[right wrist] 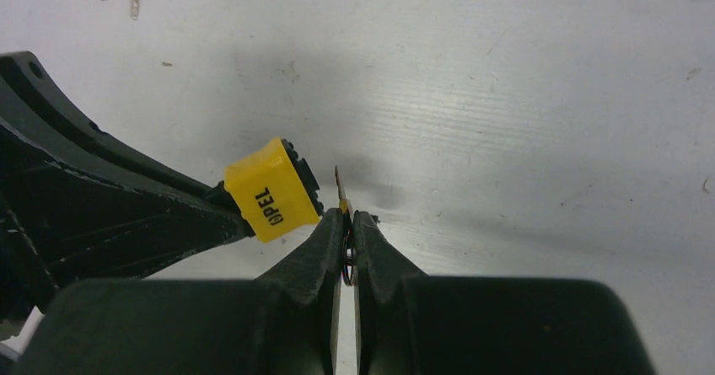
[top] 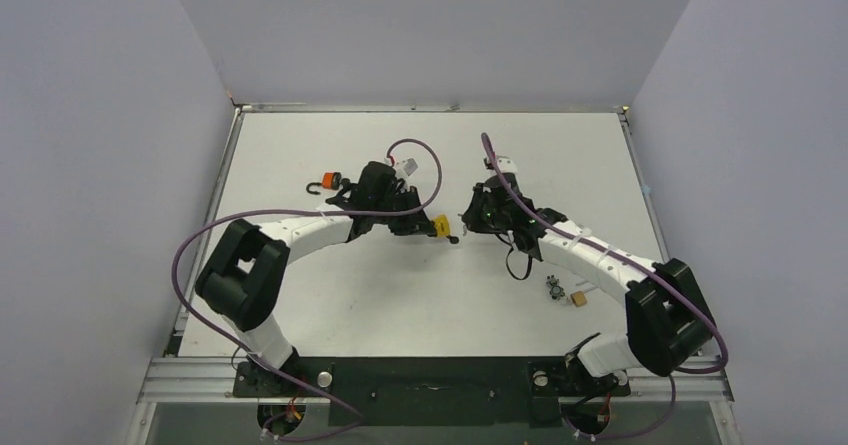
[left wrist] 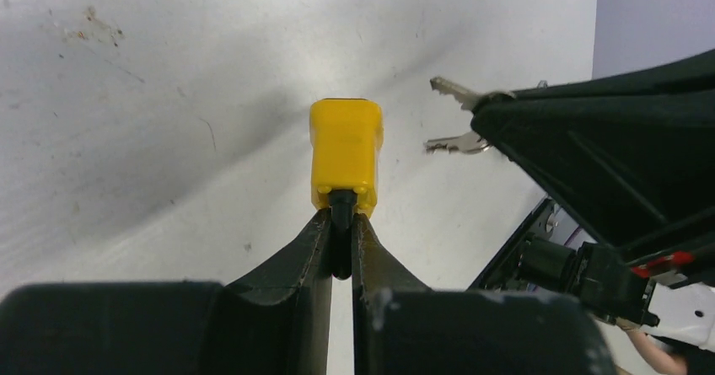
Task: Lock with the key
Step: Place the key at the center of the board.
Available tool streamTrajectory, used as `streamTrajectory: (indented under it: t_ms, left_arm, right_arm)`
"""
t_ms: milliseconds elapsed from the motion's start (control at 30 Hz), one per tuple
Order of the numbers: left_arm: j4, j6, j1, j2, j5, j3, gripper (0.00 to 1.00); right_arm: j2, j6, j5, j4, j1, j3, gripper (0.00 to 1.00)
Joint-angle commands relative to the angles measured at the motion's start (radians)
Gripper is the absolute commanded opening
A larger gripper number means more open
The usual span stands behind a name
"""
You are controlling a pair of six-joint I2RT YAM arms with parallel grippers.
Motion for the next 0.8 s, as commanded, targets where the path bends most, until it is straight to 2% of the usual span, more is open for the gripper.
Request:
streamTrajectory:
  t_ms: [0,100,267,433,633,767]
  left_arm:
    - [0.25,-0.054,0.038,0.076,0.096,0.02,0.0]
    - [0.278,-0.087,0.067,0.165,0.164,0.021,0.0]
    - [0.337,-0.129,0.083,0.208,0.198,-0.026,0.0]
    - [0.267,-0.117,0.085,0.221,0.193,-0.029,0.0]
    - [0.172,-0.088,0.088,0.214,0.121,-0.061,0.08]
    - [0.178,-0.092,0.088,0.22,0.112,-0.094,0.16]
  right_arm:
    - [0.066,0.034,0.089,0.059,0.017,0.025,0.0]
    - [0.125,0.034,0.108,0.058,0.035,0.044,0.0]
    - [0.189,0.049,0.125,0.061,0.046,0.063,0.0]
    - [0.234,0.066,0.152,0.059,0.068,0.091,0.0]
    - [0.266,0.084,0.166,0.06,0.078,0.114,0.0]
    - [0.284,0.101,0.174,0.055,0.095,0.121,0.0]
